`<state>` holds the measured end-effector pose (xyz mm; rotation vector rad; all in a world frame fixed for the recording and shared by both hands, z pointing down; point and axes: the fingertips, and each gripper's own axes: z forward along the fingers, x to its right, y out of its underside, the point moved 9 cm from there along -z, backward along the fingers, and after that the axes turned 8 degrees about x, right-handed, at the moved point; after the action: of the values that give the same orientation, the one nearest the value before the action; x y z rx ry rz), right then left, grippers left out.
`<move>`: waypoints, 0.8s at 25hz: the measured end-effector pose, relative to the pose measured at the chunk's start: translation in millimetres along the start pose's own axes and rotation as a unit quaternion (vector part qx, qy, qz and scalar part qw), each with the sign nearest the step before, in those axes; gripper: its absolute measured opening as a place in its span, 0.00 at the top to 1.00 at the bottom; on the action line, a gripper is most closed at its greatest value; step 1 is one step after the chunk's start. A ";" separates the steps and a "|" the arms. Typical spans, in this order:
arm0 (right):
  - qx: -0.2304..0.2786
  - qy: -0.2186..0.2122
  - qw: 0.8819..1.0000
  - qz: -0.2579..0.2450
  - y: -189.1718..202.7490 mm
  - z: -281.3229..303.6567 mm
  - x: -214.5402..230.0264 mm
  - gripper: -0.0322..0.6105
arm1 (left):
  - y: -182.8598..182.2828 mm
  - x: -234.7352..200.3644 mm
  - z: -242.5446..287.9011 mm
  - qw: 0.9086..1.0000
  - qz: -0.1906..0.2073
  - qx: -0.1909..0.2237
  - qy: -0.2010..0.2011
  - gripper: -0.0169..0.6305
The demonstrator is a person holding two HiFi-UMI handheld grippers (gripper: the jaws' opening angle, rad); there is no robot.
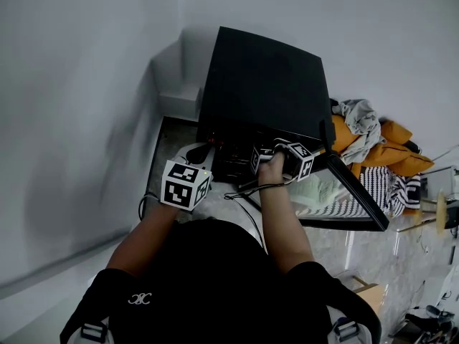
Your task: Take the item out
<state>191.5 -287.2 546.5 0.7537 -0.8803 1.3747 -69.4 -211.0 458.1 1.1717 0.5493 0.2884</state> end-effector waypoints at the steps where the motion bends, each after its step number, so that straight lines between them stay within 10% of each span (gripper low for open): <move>1: -0.003 -0.002 1.000 -0.001 0.5 -2.9 1.2 0.92 | 0.1 -0.1 0.1 1.000 0.000 -0.001 0.001 0.98; 20: -0.021 -0.042 0.999 -0.011 1.6 -25.9 18.0 0.82 | 3.7 9.7 11.6 0.999 0.012 -0.013 0.028 0.98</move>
<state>192.0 -255.8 549.3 0.7914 -0.9596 1.3093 -54.7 -214.0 462.3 1.1486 0.5801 0.3484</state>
